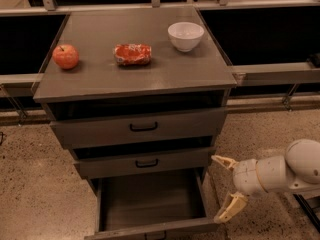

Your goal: Close bottom drawer

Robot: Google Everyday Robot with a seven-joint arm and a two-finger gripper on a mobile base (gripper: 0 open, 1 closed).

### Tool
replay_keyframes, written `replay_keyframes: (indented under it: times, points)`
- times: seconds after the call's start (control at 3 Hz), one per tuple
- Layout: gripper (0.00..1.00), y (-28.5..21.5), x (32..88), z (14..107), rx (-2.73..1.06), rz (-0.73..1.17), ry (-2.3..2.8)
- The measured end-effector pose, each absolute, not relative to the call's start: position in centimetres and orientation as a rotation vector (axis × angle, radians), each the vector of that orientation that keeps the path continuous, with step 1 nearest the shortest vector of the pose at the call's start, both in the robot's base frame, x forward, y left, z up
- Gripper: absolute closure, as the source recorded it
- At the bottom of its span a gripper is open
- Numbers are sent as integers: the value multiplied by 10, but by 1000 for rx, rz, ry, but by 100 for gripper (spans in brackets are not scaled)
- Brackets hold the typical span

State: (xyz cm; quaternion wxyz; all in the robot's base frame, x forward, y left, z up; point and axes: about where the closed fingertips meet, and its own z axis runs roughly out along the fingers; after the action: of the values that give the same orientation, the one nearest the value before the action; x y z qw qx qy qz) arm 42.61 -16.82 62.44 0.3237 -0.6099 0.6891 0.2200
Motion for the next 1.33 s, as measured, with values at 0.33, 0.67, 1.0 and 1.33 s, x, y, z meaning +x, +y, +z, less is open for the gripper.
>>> replay_keyframes:
  times: [0.33,0.67,1.0,1.33]
  points:
    - [0,-179,411,558,-1593,604,1796]
    - [0,-179,411,556,-1602,599,1802]
    - [0,-177,413,552,-1623,587,1817]
    - [0,-171,426,482,-1705,521,1731]
